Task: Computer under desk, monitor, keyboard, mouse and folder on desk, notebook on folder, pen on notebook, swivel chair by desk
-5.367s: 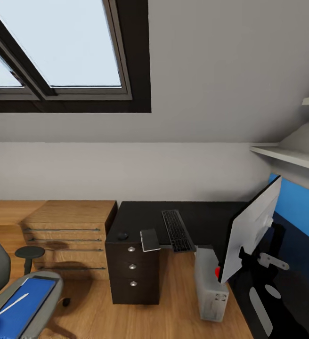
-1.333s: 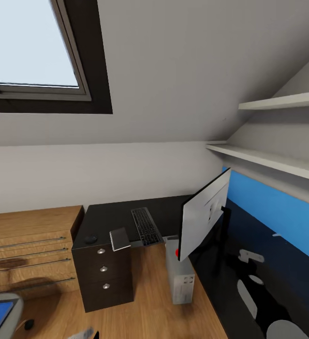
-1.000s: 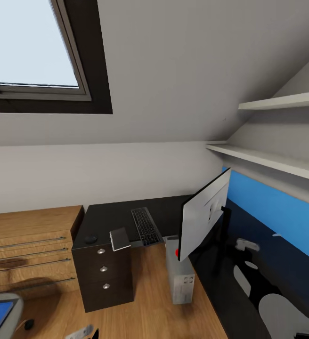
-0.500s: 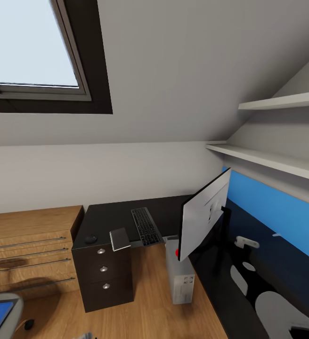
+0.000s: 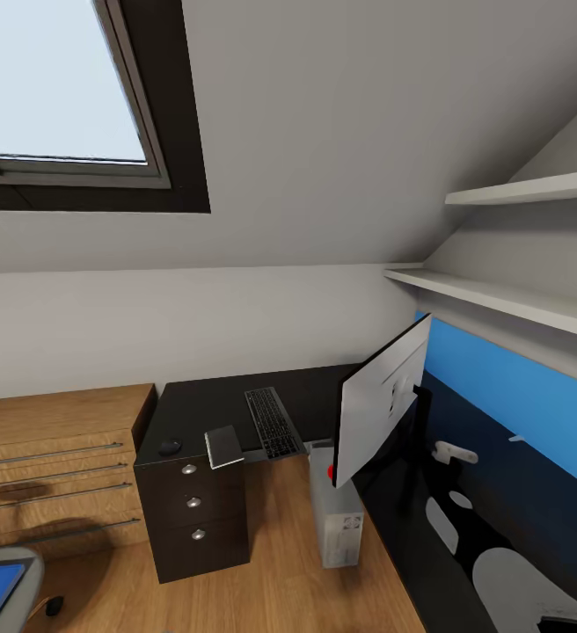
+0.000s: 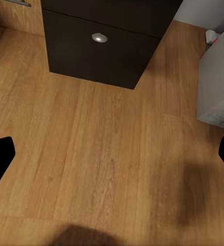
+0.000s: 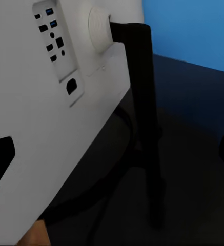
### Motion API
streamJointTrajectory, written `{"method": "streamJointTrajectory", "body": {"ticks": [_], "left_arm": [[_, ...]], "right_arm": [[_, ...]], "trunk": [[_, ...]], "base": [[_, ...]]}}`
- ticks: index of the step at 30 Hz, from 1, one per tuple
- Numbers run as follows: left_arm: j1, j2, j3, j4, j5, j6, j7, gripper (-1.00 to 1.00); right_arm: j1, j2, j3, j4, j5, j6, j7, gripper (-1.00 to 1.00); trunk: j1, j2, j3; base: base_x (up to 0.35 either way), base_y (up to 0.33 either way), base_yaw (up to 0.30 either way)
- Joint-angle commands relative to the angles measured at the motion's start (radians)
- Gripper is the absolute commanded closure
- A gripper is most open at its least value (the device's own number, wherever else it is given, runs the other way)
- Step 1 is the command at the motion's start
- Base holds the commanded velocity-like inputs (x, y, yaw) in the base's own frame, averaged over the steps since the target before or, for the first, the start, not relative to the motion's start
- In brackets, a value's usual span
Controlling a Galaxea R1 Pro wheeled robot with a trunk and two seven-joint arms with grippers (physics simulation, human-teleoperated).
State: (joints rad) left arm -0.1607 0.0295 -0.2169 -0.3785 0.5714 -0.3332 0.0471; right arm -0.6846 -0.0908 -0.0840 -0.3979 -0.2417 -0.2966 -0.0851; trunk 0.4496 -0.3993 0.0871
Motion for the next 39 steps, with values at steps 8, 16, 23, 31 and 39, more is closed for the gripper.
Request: {"method": "streamJointTrajectory", "body": {"ticks": [8, 16, 23, 31, 39], "left_arm": [[0.000, 0.001, -0.009, 0.001, 0.007, -0.004, 0.005, -1.00], [0.000, 0.001, -0.009, 0.001, 0.007, -0.005, 0.005, -1.00], [0.000, 0.001, -0.009, 0.001, 0.007, -0.006, 0.005, -1.00], [0.000, 0.001, -0.009, 0.002, 0.007, -0.005, 0.005, -1.00], [0.000, 0.001, -0.009, 0.003, 0.008, -0.004, 0.005, -1.00]], "right_arm": [[0.002, -0.001, 0.001, 0.008, -0.010, -0.005, 0.006, -1.00], [0.002, 0.000, 0.001, 0.011, -0.009, -0.007, 0.007, -1.00], [0.003, -0.001, 0.001, 0.014, -0.009, -0.007, 0.005, -1.00], [0.003, -0.016, 0.000, 0.043, -0.011, -0.023, 0.003, -1.00], [0.003, -0.019, 0.000, 0.046, -0.011, -0.030, 0.001, -1.00]], "trunk": [[0.000, -0.001, 0.000], [0.000, -0.001, 0.000], [0.000, -0.001, 0.000], [0.000, -0.001, 0.000], [0.000, -0.001, 0.000]], "base": [[0.000, 0.000, 0.000], [0.063, 0.000, 0.000], [0.261, 0.000, 0.000], [0.217, 0.000, 0.000], [0.030, 0.000, -0.010]]}}
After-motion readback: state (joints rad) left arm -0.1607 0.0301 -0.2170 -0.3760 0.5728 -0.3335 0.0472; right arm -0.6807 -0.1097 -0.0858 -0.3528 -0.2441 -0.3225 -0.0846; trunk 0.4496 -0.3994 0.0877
